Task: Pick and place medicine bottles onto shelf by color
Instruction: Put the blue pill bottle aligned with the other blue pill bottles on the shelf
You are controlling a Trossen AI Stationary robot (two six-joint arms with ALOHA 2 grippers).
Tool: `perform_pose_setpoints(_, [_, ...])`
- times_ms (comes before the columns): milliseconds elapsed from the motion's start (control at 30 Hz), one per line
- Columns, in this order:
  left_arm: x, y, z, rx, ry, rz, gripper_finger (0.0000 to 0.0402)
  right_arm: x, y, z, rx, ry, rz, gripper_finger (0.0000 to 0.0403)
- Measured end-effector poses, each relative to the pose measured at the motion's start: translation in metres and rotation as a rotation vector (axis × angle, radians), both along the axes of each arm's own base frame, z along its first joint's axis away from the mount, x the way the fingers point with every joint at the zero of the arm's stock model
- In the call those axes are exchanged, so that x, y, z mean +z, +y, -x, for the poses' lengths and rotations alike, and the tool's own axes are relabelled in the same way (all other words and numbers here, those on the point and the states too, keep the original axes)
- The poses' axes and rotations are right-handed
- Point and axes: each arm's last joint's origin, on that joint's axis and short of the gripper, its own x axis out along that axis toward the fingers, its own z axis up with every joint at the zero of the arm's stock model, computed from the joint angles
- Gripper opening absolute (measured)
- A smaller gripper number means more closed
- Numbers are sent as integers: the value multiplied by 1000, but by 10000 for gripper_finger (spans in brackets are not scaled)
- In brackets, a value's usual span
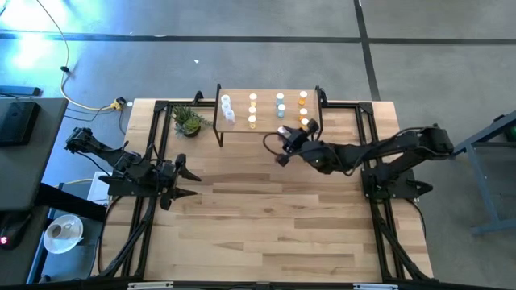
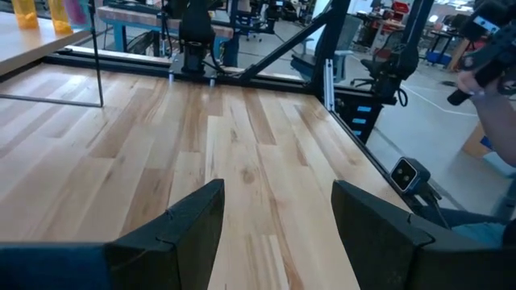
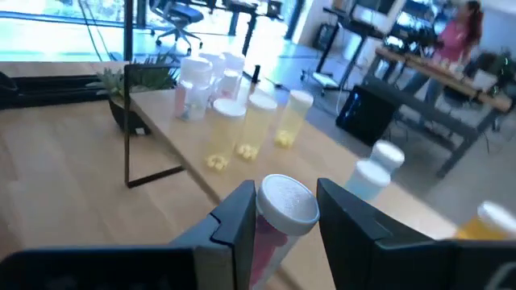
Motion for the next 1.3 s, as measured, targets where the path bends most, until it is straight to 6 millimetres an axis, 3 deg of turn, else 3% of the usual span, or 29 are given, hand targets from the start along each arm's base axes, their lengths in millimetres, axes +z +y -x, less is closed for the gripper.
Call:
perform_pose_setpoints(333, [0,0,0,-5,-1,-26,220,6,-20,-6,159,85,163,103])
perform_pose_setpoints(733, [0,0,0,-8,-2,-44,220,-21,-42,-20,42,187,204,103])
perform_pose_setpoints(1300, [0,0,0,-7,0,-41,220,-24,-56,-18,0,212,192,105])
